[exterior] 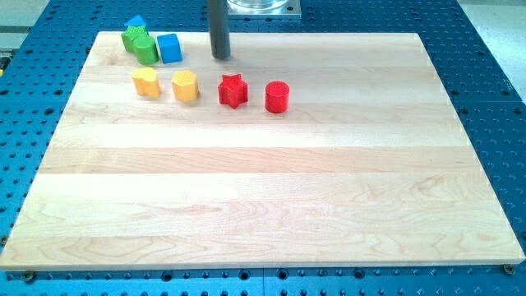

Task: Place the cube at the left of the heart

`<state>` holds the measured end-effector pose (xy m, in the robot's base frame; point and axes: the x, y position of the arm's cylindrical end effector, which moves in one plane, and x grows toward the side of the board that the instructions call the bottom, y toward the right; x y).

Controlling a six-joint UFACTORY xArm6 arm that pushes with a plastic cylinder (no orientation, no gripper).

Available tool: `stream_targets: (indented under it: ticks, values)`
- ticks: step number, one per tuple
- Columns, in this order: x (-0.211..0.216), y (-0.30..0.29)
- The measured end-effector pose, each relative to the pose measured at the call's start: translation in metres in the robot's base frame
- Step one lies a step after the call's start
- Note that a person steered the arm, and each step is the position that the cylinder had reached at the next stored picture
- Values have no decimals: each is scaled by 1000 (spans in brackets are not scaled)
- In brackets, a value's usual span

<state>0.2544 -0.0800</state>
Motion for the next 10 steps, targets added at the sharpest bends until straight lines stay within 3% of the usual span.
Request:
stream_targets:
  ticks: [2,4,6,7,10]
  values:
    - [20,-55]
    - [33,-154]
    - [-22,-219]
    - [-54,-214]
    - [-62,-158]
